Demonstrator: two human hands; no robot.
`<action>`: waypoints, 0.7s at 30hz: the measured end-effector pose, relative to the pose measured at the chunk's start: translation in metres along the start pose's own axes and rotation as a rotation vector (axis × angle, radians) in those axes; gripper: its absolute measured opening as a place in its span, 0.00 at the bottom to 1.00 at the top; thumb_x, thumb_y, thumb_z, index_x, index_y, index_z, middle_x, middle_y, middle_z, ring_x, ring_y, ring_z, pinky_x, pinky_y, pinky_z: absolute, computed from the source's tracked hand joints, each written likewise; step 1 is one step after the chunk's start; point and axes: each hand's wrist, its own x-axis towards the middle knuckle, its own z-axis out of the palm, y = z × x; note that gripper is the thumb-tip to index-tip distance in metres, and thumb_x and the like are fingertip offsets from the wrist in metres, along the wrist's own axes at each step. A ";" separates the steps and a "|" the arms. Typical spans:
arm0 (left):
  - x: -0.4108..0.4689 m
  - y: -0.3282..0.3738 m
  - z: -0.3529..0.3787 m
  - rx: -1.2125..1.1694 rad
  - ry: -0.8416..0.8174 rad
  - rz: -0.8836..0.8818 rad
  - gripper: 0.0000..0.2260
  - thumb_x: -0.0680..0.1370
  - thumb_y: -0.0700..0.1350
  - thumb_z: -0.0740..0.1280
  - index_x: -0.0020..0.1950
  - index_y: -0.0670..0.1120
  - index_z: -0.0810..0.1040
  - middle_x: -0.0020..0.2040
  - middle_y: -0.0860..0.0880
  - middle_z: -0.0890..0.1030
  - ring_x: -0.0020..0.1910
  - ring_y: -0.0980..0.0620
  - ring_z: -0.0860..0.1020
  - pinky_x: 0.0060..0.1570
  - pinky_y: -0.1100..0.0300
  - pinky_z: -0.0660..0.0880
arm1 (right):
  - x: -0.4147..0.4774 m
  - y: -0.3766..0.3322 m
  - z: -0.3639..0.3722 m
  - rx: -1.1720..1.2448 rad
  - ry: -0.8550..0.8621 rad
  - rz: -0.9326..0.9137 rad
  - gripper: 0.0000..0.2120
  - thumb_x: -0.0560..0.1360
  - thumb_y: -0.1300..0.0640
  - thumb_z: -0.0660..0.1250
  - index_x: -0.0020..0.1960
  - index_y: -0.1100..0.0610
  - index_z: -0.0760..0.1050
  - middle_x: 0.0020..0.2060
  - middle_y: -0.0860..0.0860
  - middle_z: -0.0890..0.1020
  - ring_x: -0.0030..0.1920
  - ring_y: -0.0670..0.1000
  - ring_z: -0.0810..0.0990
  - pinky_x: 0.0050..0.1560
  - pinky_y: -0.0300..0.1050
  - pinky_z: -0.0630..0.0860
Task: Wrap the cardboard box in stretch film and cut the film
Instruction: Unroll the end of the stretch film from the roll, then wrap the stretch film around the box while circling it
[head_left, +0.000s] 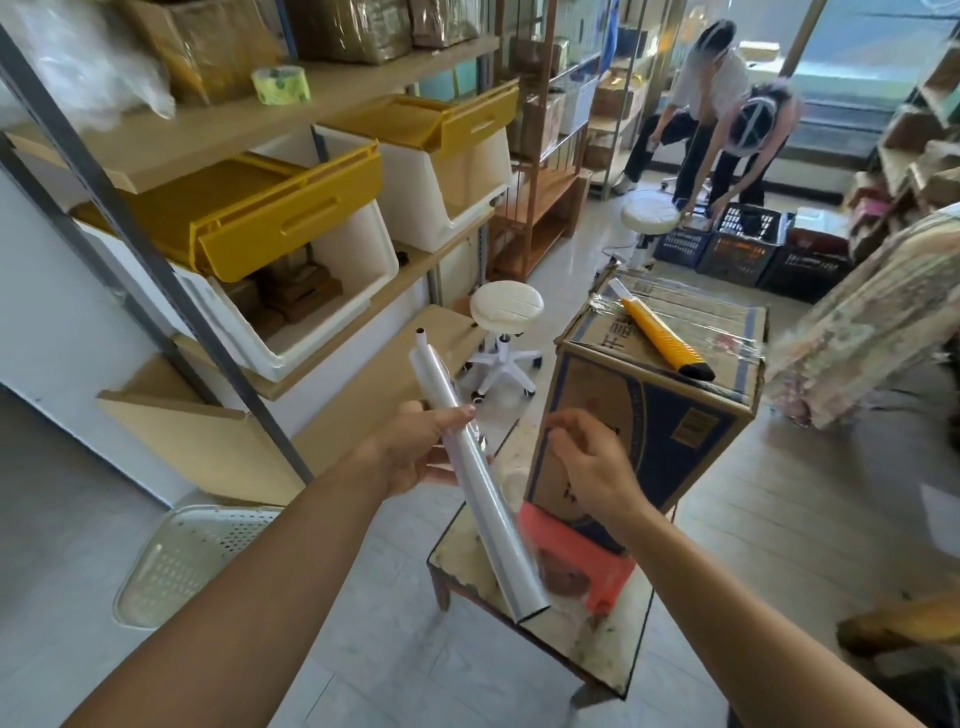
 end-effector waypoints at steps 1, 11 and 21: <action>0.003 0.000 0.001 0.003 0.002 0.001 0.17 0.78 0.44 0.70 0.63 0.38 0.71 0.51 0.36 0.84 0.44 0.39 0.85 0.37 0.48 0.82 | 0.000 0.000 -0.003 -0.008 -0.002 -0.027 0.07 0.81 0.56 0.62 0.55 0.49 0.78 0.49 0.47 0.81 0.51 0.48 0.79 0.53 0.50 0.78; 0.037 0.001 0.006 0.020 -0.004 -0.008 0.25 0.75 0.48 0.73 0.64 0.35 0.70 0.56 0.34 0.81 0.44 0.40 0.84 0.32 0.51 0.81 | -0.028 -0.044 0.015 -0.071 -0.332 0.022 0.24 0.67 0.38 0.75 0.58 0.42 0.71 0.48 0.44 0.79 0.45 0.43 0.80 0.38 0.35 0.76; 0.084 0.038 -0.036 0.097 -0.180 -0.018 0.14 0.81 0.45 0.64 0.64 0.39 0.71 0.58 0.35 0.79 0.52 0.36 0.81 0.42 0.41 0.82 | 0.003 -0.043 0.085 -0.092 -0.044 0.096 0.23 0.71 0.52 0.76 0.59 0.47 0.68 0.51 0.46 0.79 0.46 0.45 0.81 0.42 0.40 0.81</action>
